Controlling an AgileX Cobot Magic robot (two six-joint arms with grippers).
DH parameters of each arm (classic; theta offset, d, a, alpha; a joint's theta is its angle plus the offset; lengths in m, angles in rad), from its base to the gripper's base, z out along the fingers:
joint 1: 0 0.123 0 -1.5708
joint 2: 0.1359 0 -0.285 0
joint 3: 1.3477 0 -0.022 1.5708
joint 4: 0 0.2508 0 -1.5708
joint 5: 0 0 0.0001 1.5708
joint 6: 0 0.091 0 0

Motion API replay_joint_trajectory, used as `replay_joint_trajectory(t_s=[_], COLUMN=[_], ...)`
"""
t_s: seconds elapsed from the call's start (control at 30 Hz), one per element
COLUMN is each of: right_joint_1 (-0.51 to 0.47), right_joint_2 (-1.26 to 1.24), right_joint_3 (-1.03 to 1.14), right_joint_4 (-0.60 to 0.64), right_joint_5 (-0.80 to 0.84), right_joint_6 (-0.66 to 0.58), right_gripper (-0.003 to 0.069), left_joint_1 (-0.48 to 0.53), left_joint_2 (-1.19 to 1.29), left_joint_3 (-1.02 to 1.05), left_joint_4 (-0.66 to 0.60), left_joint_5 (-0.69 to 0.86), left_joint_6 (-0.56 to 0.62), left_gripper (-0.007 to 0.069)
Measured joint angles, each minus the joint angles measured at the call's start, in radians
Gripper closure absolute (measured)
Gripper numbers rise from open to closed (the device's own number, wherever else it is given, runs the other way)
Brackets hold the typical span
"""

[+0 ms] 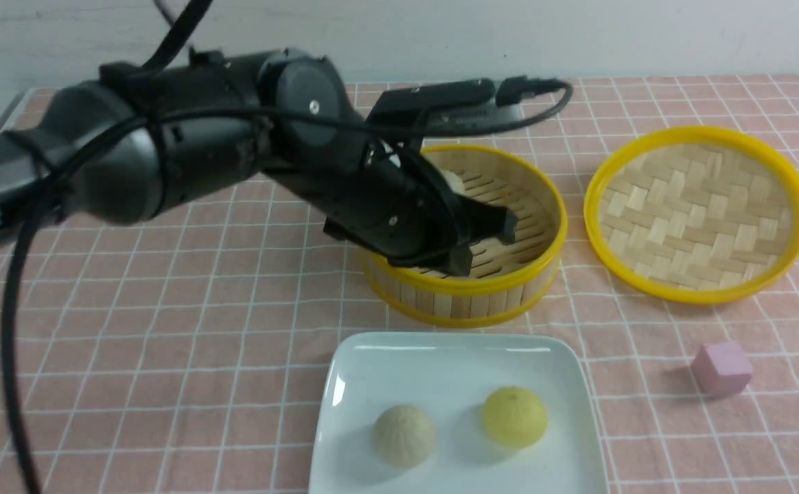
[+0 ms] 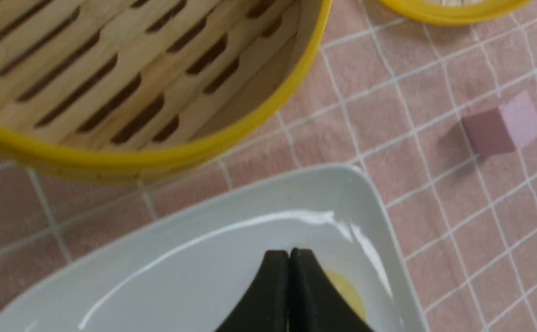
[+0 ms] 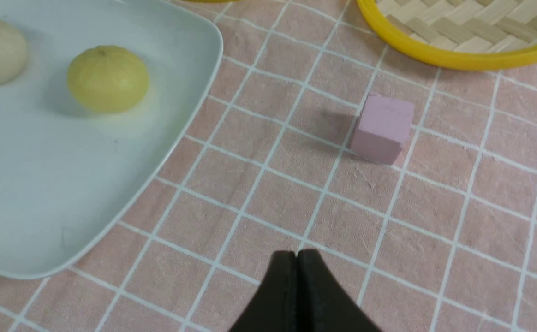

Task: Put the steamed buns into the plate on the pink tablecloth.
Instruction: 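Reach into the bamboo steamer and grasp a bun with the left gripper, then carry the bun from the bamboo steamer to the plate with the left gripper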

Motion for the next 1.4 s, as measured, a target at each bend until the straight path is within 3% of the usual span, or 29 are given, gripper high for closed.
replay_joint_trajectory(t_s=[0.17, 0.37, 0.47, 0.53, 0.7, 0.87, 0.97, 1.1, 1.13, 1.2, 1.23, 1.27, 1.4], right_joint_1=[0.0, 0.0, 0.0, 0.0, 0.0, 0.0, 0.0, 0.0, 0.0, 0.0, 0.0, 0.0, 0.0], right_joint_2=[0.0, 0.002, 0.031, 0.069, 0.14, 0.169, 0.17, 0.171, 0.171, 0.171, 0.171, 0.171, 0.171], right_joint_3=[0.0, -0.001, -0.021, -0.051, -0.093, -0.099, -0.099, -0.099, -0.099, -0.099, -0.099, -0.099, -0.099], right_joint_4=[0.017, 0.022, 0.022, 0.022, 0.021, 0.021, 0.021, 0.021, 0.021, 0.021, 0.021, 0.021, 0.019], right_joint_5=[0.035, 0.044, 0.074, 0.093, 0.091, 0.086, 0.085, 0.085, 0.085, 0.085, 0.085, 0.085, 0.085], right_joint_6=[0.003, 0.003, 0.003, 0.003, 0.003, 0.003, 0.003, 0.003, 0.003, 0.003, 0.003, 0.003, 0.003], right_gripper=[0.0673, 0.0673, 0.0673, 0.0673, 0.0671, 0.067, 0.0668, 0.0665, 0.0665, 0.0664, 0.0664, 0.0664, 0.0664], left_joint_1=[0.109, 0.153, 0.163, 0.165, 0.169, 0.169, 0.169, 0.169, 0.169, 0.169, 0.169, 0.169, 0.169], left_joint_2=[0.15, 0.252, 0.305, 0.365, 0.47, 0.543, 0.574, 0.6, 0.605, 0.609, 0.608, 0.599, 0.549], left_joint_3=[-0.228, -0.357, -0.415, -0.472, -0.572, -0.604, -0.607, -0.607, -0.607, -0.607, -0.61, -0.612, -0.611], left_joint_4=[0.009, 0.03, 0.03, 0.025, 0.02, 0.017, 0.014, 0.013, 0.012, 0.01, 0.008, 0.006, 0.003], left_joint_5=[0.054, 0.065, 0.066, 0.066, 0.057, -0.014, -0.066, -0.102, -0.102, -0.089, -0.081, -0.05, 0.042], left_joint_6=[-0.036, -0.038, -0.046, -0.047, -0.046, -0.035, -0.033, -0.033, -0.033, -0.033, -0.033, -0.033, -0.018], left_gripper=[0.0623, 0.0583, 0.0515, 0.0407, 0.0225, 0.0155, 0.0167, 0.0255, 0.0292, 0.0437, 0.0464, 0.0557, 0.0594])
